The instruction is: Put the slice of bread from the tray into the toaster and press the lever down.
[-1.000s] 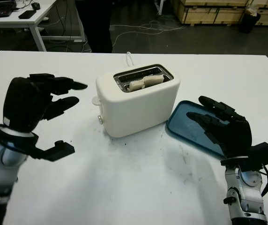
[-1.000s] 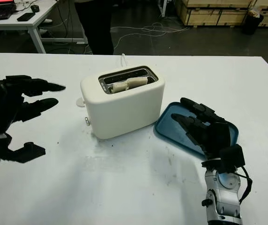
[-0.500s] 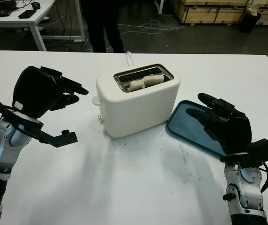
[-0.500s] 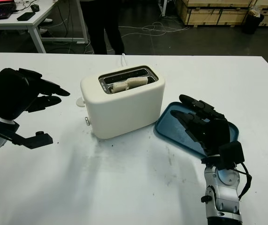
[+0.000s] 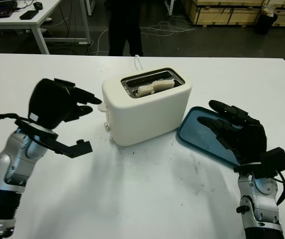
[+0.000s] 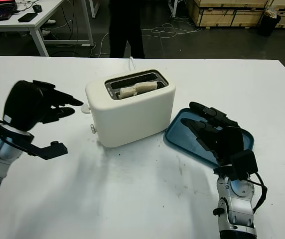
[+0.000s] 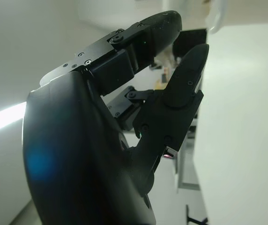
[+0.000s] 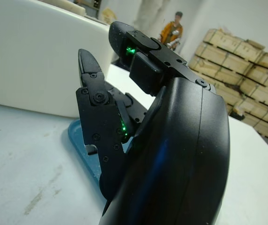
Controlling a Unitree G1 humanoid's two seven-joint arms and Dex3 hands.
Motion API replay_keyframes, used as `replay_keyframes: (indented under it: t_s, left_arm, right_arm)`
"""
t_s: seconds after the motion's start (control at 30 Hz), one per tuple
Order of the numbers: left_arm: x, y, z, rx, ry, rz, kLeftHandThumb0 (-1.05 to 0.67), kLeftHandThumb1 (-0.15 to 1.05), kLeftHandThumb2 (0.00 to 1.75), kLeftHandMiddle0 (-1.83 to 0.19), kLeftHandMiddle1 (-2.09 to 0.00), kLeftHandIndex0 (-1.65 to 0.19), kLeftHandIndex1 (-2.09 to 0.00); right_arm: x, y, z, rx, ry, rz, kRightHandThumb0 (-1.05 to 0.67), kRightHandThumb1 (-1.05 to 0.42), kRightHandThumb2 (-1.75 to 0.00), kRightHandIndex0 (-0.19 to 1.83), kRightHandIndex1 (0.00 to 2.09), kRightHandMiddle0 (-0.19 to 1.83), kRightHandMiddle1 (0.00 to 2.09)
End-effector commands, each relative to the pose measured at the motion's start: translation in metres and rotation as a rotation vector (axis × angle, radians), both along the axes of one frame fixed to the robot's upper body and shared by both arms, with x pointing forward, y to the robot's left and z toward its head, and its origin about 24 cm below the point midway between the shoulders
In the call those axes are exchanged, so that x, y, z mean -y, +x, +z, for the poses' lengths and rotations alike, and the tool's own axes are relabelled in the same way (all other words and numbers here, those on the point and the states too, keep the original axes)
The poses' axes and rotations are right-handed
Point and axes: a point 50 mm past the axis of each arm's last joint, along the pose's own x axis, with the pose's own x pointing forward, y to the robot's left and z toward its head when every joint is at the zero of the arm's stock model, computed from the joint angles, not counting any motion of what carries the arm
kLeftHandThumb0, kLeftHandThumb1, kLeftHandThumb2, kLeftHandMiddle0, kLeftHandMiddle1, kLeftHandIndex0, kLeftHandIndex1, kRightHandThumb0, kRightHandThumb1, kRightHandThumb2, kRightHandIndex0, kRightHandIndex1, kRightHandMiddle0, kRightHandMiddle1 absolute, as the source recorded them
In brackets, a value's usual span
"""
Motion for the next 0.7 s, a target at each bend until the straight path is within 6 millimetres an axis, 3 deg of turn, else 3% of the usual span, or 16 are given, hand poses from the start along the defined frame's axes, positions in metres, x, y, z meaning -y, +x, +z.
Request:
replay_keyframes:
  t_s: [0.0,0.33,0.67]
  left_arm:
    - [0.0009,0.0017,-0.0063,-0.012,-0.007,0.010,-0.15,0.69,0.00,-1.15,-1.08,-1.34,-0.03]
    - [0.0047,0.0048,-0.0117,-0.030,-0.031,0.023,-0.14,0.67,0.00,-1.12,-1.11,-1.37,-0.04]
    - [0.0040,0.0055,-0.0102,-0.035,-0.034,0.020,-0.13,0.64,0.00,-1.14,-1.16,-1.38,-0.03]
  right_arm:
    - [0.0010,0.0010,0.0024,0.035,0.001,-0.003,-0.22,-0.91,0.00,1.08,0.07,0.95,0.00]
    - [0.0002,0.0020,0.0013,0.035,-0.025,0.013,-0.20,-0.92,-0.01,1.17,0.14,1.04,0.03]
    - [-0.0003,0.0013,-0.0004,0.026,-0.017,0.027,-0.19,-0.92,-0.01,1.12,0.20,1.04,0.01]
